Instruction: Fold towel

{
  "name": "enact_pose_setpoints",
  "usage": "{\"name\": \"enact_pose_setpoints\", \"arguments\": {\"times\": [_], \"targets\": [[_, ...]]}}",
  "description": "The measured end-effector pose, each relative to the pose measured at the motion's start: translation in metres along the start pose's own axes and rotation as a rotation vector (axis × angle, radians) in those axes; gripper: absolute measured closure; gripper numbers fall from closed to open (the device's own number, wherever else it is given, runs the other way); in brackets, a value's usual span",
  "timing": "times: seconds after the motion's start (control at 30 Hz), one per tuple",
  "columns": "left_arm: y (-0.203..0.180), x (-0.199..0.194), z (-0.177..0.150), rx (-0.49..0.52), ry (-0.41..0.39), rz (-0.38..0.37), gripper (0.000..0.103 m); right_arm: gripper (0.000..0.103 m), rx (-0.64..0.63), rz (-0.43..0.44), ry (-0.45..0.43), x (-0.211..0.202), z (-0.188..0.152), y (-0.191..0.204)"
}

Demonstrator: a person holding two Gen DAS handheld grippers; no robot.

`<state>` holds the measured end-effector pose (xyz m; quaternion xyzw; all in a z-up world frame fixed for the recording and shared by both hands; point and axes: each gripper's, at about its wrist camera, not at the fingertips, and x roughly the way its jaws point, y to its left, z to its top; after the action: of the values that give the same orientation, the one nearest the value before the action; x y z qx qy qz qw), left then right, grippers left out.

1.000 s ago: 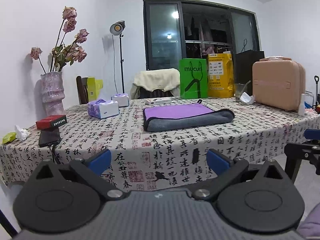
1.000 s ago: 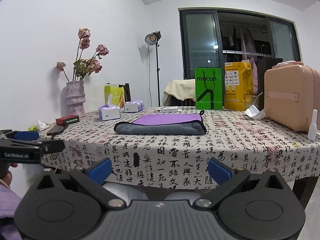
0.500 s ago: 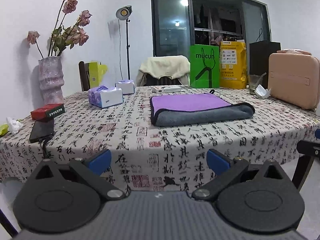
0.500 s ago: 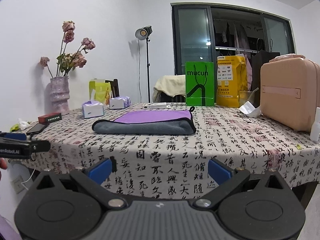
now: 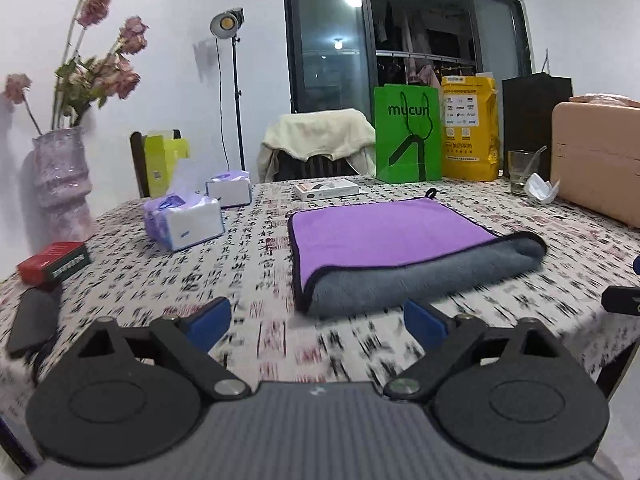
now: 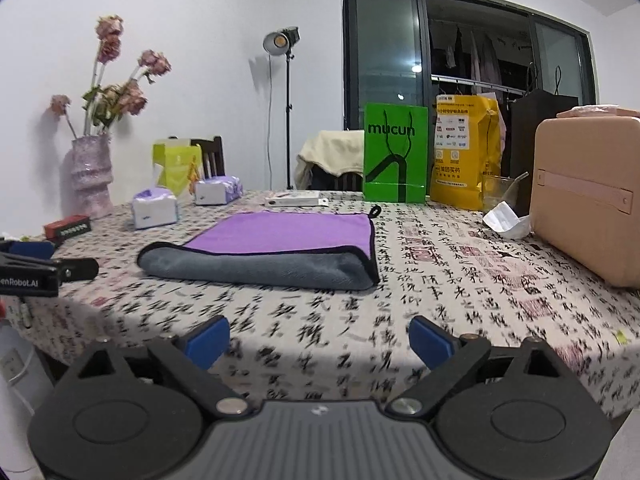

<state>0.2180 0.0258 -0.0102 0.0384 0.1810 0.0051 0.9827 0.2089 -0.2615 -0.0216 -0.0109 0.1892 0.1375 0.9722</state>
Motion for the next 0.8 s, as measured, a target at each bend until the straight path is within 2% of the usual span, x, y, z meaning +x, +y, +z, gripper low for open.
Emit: {"name": "enact_pose_setpoints", "arguments": {"times": [0.1,0.17,0.27,0.43,0.53,0.57,0.6,0.67,0.7,0.8], "targets": [[0.008,0.031,0.007,0.002,0.027,-0.031,0.017,0.009,0.008,-0.004,0.016,0.025,0.011,-0.004],[0.012,0.049,0.01,0.015,0.046,-0.05,0.03,0.011,0.012,-0.007,0.034,0.045,0.016,-0.007],[0.017,0.071,0.013,0.008,0.082,-0.088,0.039,0.017,0.033,-0.004,0.059,0.072,0.024,-0.015],[0.021,0.094,0.014,0.01,0.128,-0.155,0.039,0.018,0.036,-0.015,0.071,0.11,0.037,-0.026],[0.022,0.099,0.014,0.018,0.152,-0.194,0.039,0.027,0.035,0.006,0.09,0.129,0.041,-0.033],[0.021,0.101,0.014,0.025,0.164,-0.205,0.043,0.029,0.032,0.013,0.096,0.134,0.042,-0.034],[0.02,0.102,0.014,0.03,0.166,-0.211,0.047,0.033,0.029,0.023,0.101,0.138,0.043,-0.035],[0.02,0.103,0.013,0.033,0.167,-0.209,0.081,0.042,0.019,0.052,0.118,0.146,0.044,-0.037],[0.019,0.104,0.014,0.034,0.171,-0.198,0.086,0.055,0.008,0.062,0.136,0.149,0.045,-0.037],[0.019,0.106,0.015,0.039,0.183,-0.18,0.095,0.083,-0.019,0.075,0.169,0.157,0.045,-0.037]]}}
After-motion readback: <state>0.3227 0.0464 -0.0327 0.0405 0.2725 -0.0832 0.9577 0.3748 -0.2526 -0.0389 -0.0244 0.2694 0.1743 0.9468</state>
